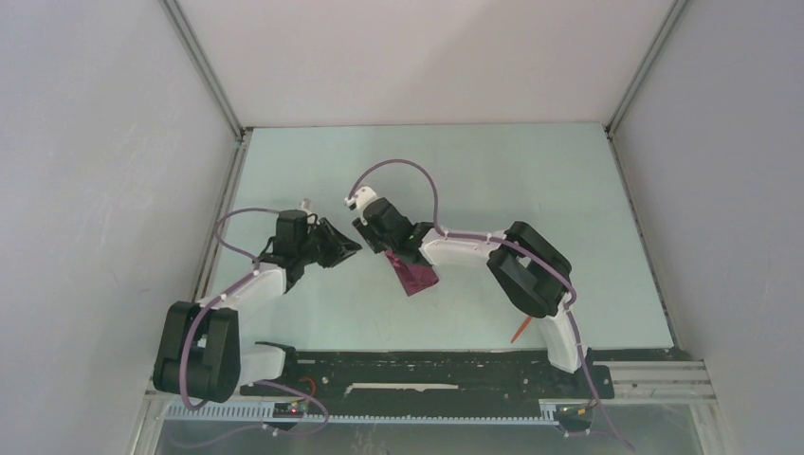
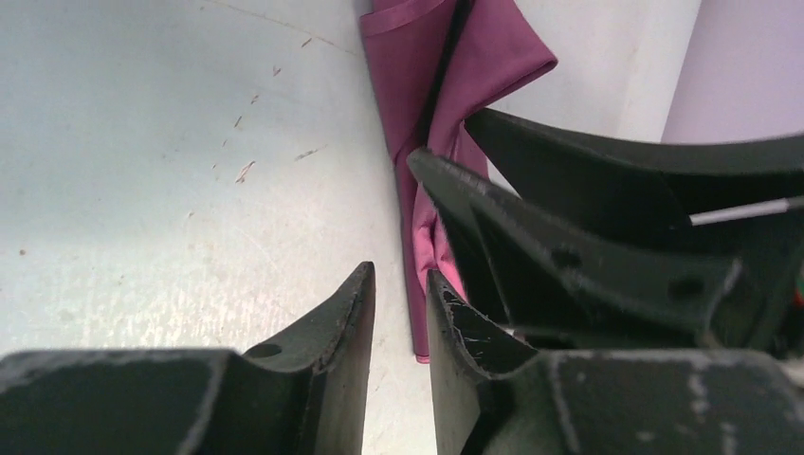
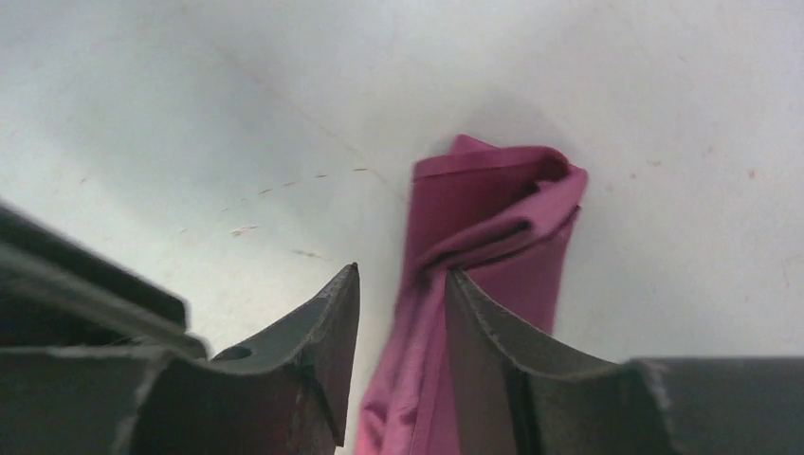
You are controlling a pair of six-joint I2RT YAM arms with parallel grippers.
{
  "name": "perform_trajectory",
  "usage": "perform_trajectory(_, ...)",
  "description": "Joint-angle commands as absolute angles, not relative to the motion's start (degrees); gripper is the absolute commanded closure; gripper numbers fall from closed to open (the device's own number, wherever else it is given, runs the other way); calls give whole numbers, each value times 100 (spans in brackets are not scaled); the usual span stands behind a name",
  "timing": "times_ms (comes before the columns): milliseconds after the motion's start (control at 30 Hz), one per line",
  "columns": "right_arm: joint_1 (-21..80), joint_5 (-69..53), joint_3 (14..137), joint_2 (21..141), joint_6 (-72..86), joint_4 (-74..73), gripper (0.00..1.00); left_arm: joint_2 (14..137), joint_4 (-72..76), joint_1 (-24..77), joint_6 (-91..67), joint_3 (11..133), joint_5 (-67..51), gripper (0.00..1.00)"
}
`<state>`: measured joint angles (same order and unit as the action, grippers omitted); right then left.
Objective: Fold the napkin into a case and place the utensils inside
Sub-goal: Fold the 2/3-rectangle-folded napkin at the center of the board, then smooth out the smaller rectangle-folded napkin at the center of the board.
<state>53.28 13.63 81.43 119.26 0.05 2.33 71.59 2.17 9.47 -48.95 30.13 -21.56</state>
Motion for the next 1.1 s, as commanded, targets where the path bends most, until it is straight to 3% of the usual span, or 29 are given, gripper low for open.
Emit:
perform_trajectory(0,5479,1411,8385,11983,-1036,304,48,7007,204,872,-4729,2880,-2094,69)
perform_trajectory(167,5283,416,8354,11763,-697,169,27,7004,211,838,-4720,2869,-2140,69)
perform_trajectory(333,5054,-815,8208,10886,348,27,18,6960,144,769,-4664,2957,-2163,68)
perform_trajectory(467,4716,-2118,7998,10032,1693,-65,12,6969,36,765,-4488,3119,-2148,42)
perform_trajectory(633,4167,-2410,7469,9692,2929,290,10,7087,51,778,-4456,3383,-2217,29)
perform_trajectory(733,3885,-2463,7366,9956,3179,394,11,7421,151,793,-4518,3695,-2496,29)
perform_trajectory(833,3706,-2374,7282,10227,3315,729,12,7733,337,803,-4678,3878,-2674,39)
perform_trajectory(933,3556,-2397,7262,10506,3486,1071,13,7991,474,831,-4812,3956,-2764,43)
perform_trajectory(1067,3389,-2724,7247,11017,3945,1693,27,8354,738,922,-4979,4013,-2940,49)
